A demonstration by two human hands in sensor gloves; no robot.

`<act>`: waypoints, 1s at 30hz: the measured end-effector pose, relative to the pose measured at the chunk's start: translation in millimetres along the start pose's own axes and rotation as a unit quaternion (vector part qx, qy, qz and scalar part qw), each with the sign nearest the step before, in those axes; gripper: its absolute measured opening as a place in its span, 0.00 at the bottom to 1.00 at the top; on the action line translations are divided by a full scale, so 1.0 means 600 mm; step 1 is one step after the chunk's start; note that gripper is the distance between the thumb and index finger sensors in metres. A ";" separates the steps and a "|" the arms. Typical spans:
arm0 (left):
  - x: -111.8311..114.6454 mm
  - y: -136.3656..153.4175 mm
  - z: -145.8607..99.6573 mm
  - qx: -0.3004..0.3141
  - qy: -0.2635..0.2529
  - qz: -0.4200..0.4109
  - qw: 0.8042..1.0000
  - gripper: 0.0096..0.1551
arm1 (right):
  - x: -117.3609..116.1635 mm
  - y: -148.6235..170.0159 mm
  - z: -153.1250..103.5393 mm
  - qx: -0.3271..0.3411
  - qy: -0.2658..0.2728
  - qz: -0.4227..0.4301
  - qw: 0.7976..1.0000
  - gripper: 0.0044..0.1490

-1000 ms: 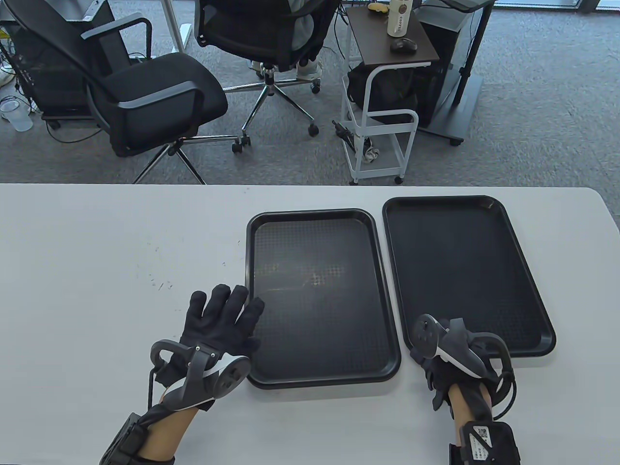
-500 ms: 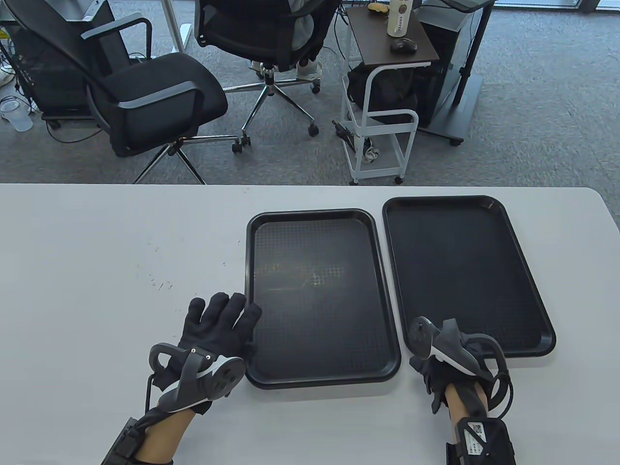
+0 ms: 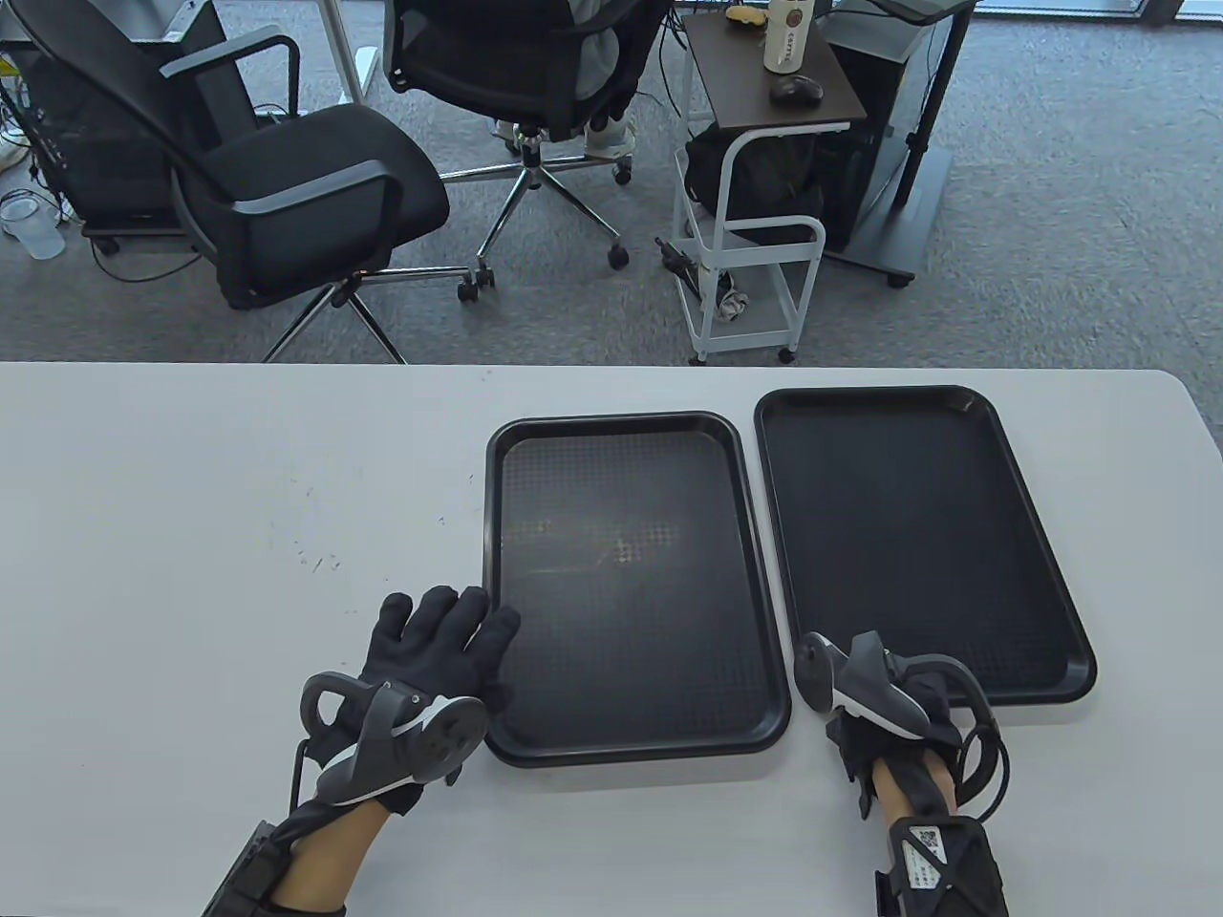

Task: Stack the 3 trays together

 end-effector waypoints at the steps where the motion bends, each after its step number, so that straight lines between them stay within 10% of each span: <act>1: 0.000 0.002 -0.001 -0.001 0.000 -0.001 1.000 0.43 | 0.001 -0.003 0.002 0.002 0.018 -0.016 1.000 0.33; 13: -0.006 0.016 -0.005 -0.013 -0.008 -0.008 1.000 0.43 | 0.048 -0.017 -0.016 0.034 0.178 -0.028 0.983 0.31; 17: -0.005 0.018 -0.006 -0.014 -0.006 -0.011 1.000 0.43 | 0.091 -0.021 -0.036 0.016 0.296 -0.058 0.953 0.31; 30: -0.007 0.017 -0.007 -0.011 -0.010 -0.006 1.000 0.43 | 0.173 0.002 -0.109 -0.018 0.452 0.005 0.892 0.30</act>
Point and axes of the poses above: the tracker on the back of each hand, its own y axis roughly to the little-finger side, its own z axis roughly from the wrist to the fingertips, x = y × z, the point moved 3 cm from there along z, roughly from the wrist to the fingertips, and after that the axes turned 3 degrees about y, right-handed, at the moved point
